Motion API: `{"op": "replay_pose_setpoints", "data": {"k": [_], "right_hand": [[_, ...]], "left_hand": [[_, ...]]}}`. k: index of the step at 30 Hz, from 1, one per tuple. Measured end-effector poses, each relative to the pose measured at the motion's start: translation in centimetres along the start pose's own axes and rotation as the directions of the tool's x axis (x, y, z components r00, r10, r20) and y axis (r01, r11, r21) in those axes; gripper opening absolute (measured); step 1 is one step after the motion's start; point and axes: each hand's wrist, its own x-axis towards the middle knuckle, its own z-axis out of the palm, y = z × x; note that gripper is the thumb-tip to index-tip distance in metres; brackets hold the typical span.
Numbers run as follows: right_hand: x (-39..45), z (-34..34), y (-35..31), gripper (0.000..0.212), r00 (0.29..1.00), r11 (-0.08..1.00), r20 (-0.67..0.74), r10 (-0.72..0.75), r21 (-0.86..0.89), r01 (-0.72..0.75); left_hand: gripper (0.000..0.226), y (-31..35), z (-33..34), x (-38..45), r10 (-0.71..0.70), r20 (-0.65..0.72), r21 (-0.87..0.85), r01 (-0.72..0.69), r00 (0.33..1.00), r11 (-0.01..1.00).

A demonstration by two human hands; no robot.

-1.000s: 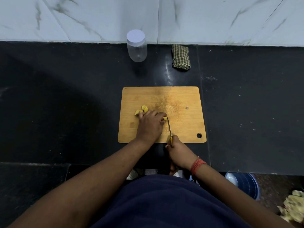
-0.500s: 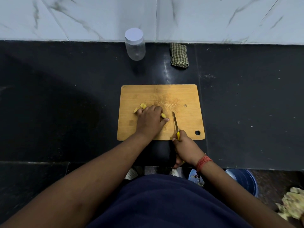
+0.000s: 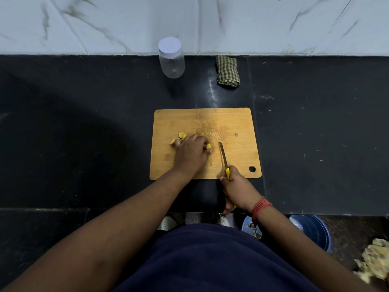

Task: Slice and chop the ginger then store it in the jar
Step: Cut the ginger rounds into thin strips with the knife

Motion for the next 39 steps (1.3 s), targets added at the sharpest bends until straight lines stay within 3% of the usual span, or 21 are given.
{"op": "replay_pose_setpoints", "data": {"k": [10, 17, 29, 39], "right_hand": [[0.0, 0.0, 0.3, 0.003, 1.0, 1.0, 0.006, -0.005, -0.009, 0.005], [0.9, 0.7, 0.1, 0.007, 0.997, 0.995, 0.08, -0.019, -0.092, 0.026], [1.9, -0.4, -0.2, 0.008, 0.997, 0.984, 0.08, 0.002, -0.175, 0.012], [1.7, 1.0, -1.0, 0.015, 0.999, 0.989, 0.022, -0.024, -0.143, 0.027]], "left_hand": [[0.025, -0.1, -0.3, 0.1, 0.021, 0.044, 0.04, -0.023, 0.999, 0.999], [0.021, -0.2, -0.3, 0.2, 0.011, 0.022, 0.019, -0.011, 1.0, 1.0], [0.022, -0.5, 0.1, -0.2, 0.044, 0.002, 0.086, -0.044, 0.999, 0.995], [0.012, 0.0, -0.8, -0.1, -0.021, -0.01, -0.003, 0.021, 1.0, 1.0]]}}
